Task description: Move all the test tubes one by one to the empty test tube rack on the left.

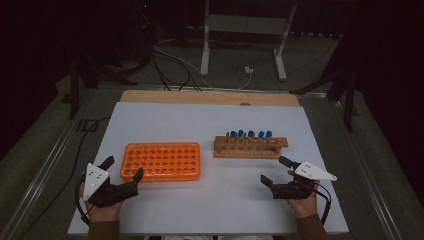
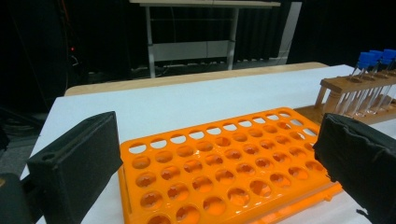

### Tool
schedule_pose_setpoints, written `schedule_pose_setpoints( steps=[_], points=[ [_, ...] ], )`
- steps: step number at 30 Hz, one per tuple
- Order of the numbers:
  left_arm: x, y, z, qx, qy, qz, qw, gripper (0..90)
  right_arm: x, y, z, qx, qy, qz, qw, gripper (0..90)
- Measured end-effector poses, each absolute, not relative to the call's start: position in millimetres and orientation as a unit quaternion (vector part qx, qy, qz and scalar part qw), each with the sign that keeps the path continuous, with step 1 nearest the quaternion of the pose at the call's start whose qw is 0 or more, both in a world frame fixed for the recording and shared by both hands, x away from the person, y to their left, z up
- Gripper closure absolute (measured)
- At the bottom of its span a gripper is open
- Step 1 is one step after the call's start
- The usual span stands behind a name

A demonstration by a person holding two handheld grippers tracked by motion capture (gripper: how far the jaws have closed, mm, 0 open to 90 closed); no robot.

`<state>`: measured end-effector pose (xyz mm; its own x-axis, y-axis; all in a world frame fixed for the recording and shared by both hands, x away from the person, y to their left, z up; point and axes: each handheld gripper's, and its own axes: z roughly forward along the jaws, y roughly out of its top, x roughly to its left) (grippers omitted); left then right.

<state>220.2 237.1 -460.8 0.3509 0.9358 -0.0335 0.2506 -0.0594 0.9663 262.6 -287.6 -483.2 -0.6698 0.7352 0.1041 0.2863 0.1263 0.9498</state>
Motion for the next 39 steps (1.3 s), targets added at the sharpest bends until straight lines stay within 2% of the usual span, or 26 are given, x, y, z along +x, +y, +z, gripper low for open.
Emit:
schedule_pose_setpoints(
  steps=[10, 23, 31, 39],
  points=[
    [217.7, 241.3, -459.5, 0.626, 0.472, 0.351, 0.511, 1.3, 262.1, -287.2, -482.4, 0.355, 0.721, 0.559, 0.204, 0.0],
    [221.2, 239.1, -462.2, 0.628, 0.477, 0.353, 0.504, 1.3, 271.6, -284.0, -464.4, 0.366, 0.726, 0.540, 0.216, 0.0],
    [221.6, 239.2, -462.8, 0.626, 0.479, 0.351, 0.505, 1.3, 294.6, -289.1, -450.2, 0.380, 0.729, 0.527, 0.216, 5.8],
    [222.9, 236.4, -464.4, 0.630, 0.478, 0.347, 0.503, 1.3, 320.9, -296.1, -451.0, 0.399, 0.733, 0.512, 0.203, 15.9]
  ],
)
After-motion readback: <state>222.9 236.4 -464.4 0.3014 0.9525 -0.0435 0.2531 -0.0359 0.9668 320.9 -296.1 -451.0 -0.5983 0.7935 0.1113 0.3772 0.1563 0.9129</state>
